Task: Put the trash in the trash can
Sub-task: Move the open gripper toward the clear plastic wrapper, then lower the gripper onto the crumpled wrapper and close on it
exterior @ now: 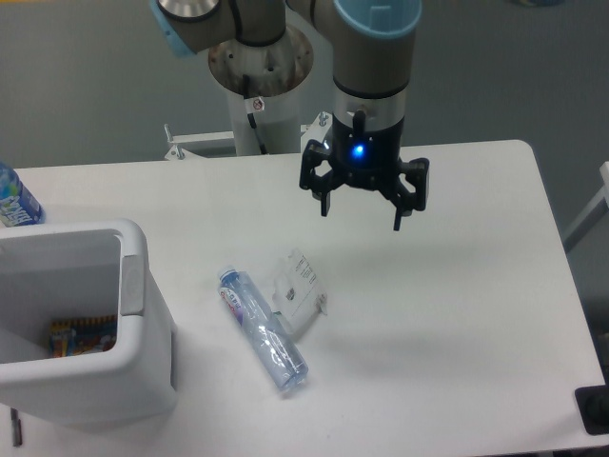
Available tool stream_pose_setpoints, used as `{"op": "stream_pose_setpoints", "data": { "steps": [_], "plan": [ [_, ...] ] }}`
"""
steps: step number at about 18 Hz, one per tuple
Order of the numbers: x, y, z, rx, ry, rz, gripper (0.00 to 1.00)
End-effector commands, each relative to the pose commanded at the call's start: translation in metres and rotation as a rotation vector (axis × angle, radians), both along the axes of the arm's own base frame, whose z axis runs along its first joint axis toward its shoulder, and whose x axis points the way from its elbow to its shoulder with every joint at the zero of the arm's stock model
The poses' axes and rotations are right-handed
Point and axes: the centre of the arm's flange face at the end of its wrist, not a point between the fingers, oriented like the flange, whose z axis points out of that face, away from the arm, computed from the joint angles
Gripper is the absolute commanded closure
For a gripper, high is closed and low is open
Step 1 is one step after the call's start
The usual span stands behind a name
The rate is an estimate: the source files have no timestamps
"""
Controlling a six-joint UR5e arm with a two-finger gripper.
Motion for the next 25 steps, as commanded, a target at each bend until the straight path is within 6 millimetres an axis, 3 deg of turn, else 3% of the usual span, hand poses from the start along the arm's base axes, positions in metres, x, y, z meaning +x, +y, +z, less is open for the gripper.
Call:
{"op": "stream_pose_setpoints", "data": {
  "steps": [8,11,15,21,25],
  "plan": [
    [0.003,0.002,-0.002,0.004,-0.004,0.004,0.0],
    [0.003,0.005,-0.013,-0.007,-0.019,0.002,0.0],
    [0.007,0.002,-0.04,-0.003,-0.015,0.008,0.0],
    [0.025,-0.007,-0.105,0.004,-0.027,0.06,0.0],
    [0.046,0.005,-0.141,-0.04,-0.079,0.01,0.0]
  ]
}}
